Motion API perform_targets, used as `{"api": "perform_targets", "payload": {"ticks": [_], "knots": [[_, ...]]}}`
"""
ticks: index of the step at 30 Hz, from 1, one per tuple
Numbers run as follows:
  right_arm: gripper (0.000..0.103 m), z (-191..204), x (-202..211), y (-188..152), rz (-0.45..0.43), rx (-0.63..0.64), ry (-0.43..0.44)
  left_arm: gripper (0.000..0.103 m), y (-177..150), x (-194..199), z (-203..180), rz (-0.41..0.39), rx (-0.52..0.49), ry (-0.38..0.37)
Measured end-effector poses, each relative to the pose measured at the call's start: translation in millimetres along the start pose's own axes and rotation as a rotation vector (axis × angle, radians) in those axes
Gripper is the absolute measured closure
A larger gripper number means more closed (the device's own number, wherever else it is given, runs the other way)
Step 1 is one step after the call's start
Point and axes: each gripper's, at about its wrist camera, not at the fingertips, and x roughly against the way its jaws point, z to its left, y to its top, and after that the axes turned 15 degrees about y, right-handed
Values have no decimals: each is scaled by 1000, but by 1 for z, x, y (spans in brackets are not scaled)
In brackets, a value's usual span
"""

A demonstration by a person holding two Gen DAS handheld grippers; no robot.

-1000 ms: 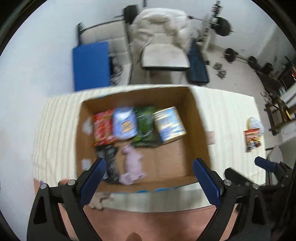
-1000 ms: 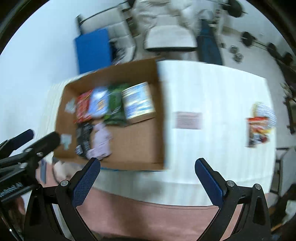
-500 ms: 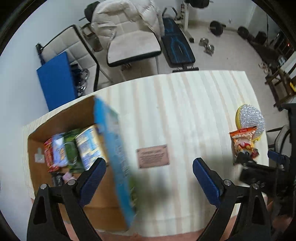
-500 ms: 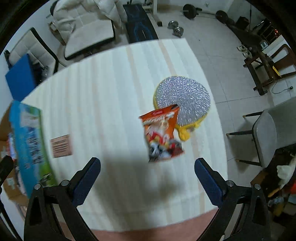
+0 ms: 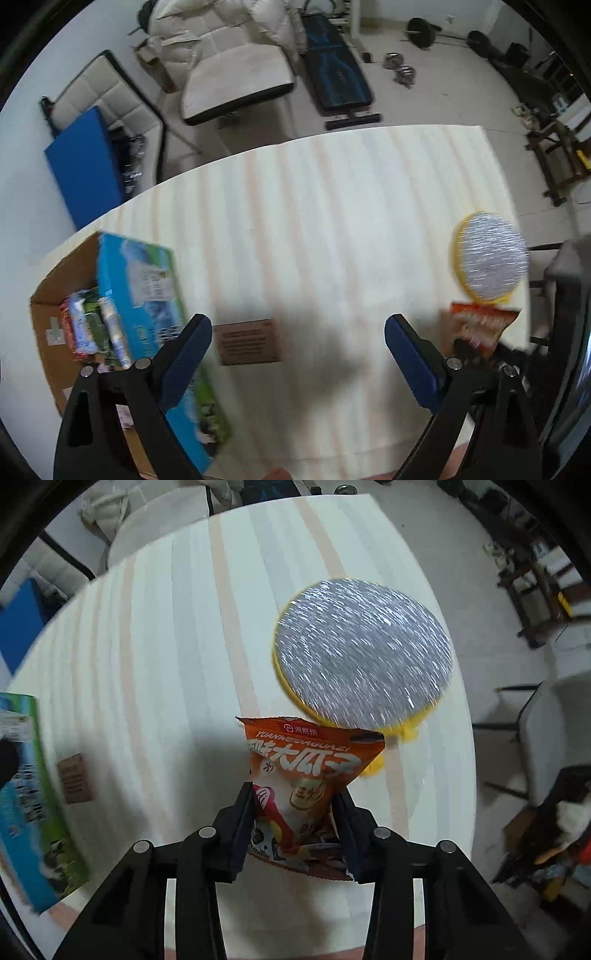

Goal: Organize soft objects
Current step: 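Grasp the silver glitter pad with the left tool while the right grasps the orange panda bag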

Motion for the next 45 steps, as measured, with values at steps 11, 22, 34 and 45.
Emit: {"api": "perform_targets", "payload": {"ticks": [11, 22, 34, 45], "knots": [[60, -114, 79, -35, -166, -271, 142, 7, 49, -6, -134, 181, -142, -246], [60, -169, 82, -34, -173, -348, 137, 10, 58, -31, -251, 189, -357, -102], [60, -150, 77, -24, -155, -299, 141, 98, 49, -22, -195, 118, -259, -172], [60, -142, 84, -22, -180, -275, 165, 45, 65, -36, -187, 158, -191, -241]]}}
